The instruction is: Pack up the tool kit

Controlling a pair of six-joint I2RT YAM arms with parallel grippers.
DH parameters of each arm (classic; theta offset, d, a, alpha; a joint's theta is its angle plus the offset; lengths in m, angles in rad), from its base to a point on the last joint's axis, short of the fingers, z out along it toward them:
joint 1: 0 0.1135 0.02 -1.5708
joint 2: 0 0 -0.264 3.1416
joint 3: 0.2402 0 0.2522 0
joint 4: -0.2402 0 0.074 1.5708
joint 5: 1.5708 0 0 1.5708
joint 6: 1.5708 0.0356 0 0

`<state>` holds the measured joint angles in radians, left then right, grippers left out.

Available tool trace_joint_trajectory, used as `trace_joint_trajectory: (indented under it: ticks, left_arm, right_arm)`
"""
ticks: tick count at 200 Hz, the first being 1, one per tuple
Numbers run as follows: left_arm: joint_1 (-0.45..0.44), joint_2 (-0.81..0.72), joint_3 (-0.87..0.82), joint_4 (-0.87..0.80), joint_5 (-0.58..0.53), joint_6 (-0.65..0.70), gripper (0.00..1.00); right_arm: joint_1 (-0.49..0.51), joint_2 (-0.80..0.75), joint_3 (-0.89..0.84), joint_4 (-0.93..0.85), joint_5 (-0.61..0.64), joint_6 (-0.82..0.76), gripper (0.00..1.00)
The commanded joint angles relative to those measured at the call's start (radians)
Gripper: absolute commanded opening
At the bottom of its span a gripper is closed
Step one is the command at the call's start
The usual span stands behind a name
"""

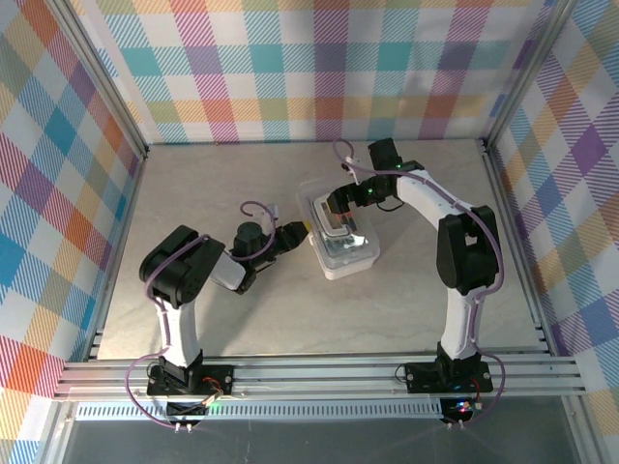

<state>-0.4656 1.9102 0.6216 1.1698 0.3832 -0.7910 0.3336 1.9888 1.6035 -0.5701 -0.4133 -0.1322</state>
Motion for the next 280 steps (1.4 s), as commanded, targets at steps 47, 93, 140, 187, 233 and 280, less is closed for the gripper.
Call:
trace_joint_trajectory:
  ticks: [47, 93, 140, 187, 233, 280]
  left_arm:
    - [0.058, -0.625, 0.274, -0.989, -0.379, 0.661, 1.0]
    - [0.166, -0.86, 0.178, -1.194, -0.808, 0.676, 1.0]
    - [0.301, -0.946, -0.201, -0.889, -0.851, 0.716, 1.0]
    - [0.319, -0.696, -0.287, -0.595, -0.795, 0.755, 0.99]
    - [0.347, -0.441, -0.177, -0.466, -0.648, 0.812, 0.99]
    - [0.397, -0.332, -0.225, -0.283, -0.565, 0.79, 1.0]
  right_arm:
    - [-0.171, -0.268, 0.12, -0.044, 0.156, 0.078, 0.99]
    - [-0.25, -0.792, -0.603, 0.485, 0.453, 0.153, 0.99]
    - [-0.257, -1.037, -1.247, 0.987, 0.628, 0.132, 0.99]
    - [-0.261, -0.718, -1.259, 1.21, 0.579, 0.174, 0.99]
    - [-0.296, -0.466, -1.179, 1.375, 0.507, 0.154, 0.99]
    - [-0.309, -0.46, -1.198, 1.399, 0.479, 0.152, 0.99]
